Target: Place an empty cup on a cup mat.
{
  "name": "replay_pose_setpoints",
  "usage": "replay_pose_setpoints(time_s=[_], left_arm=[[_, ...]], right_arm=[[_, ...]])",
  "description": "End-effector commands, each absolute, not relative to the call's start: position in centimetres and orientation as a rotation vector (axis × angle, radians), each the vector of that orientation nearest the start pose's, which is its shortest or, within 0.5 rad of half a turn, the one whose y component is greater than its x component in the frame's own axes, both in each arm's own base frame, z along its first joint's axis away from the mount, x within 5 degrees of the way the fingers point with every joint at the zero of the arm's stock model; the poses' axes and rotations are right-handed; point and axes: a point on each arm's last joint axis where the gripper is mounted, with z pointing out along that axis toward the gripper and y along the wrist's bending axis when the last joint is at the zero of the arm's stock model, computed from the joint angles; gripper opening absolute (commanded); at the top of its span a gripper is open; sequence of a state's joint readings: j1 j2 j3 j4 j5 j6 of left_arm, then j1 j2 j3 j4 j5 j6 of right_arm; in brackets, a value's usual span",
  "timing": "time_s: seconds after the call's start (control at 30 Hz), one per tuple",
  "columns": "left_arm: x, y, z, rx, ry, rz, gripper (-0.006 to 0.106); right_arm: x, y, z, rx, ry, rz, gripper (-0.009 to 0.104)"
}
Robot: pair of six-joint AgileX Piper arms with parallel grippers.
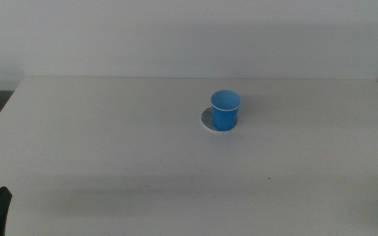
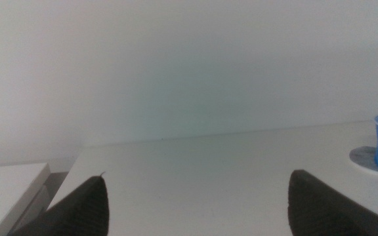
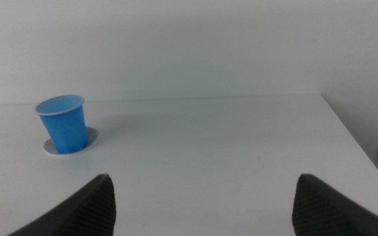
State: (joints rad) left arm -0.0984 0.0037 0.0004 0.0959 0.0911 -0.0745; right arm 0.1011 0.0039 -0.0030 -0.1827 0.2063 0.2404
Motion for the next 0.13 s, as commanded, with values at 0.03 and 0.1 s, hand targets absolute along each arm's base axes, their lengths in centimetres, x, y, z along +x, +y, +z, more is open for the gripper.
replay_pose_setpoints(time_s=[0.03,0.1], left_arm=[[5.63,-0.49,20.55,0.086,1.567,-0.058,0.094],[5.63,-0.49,20.55,0.086,1.567,-0.058,0.094]], right_arm=[[5.6,0.24,19.67,-0.012,1.666,0.087,0.089],[5.6,0.24,19.67,-0.012,1.666,0.087,0.089]])
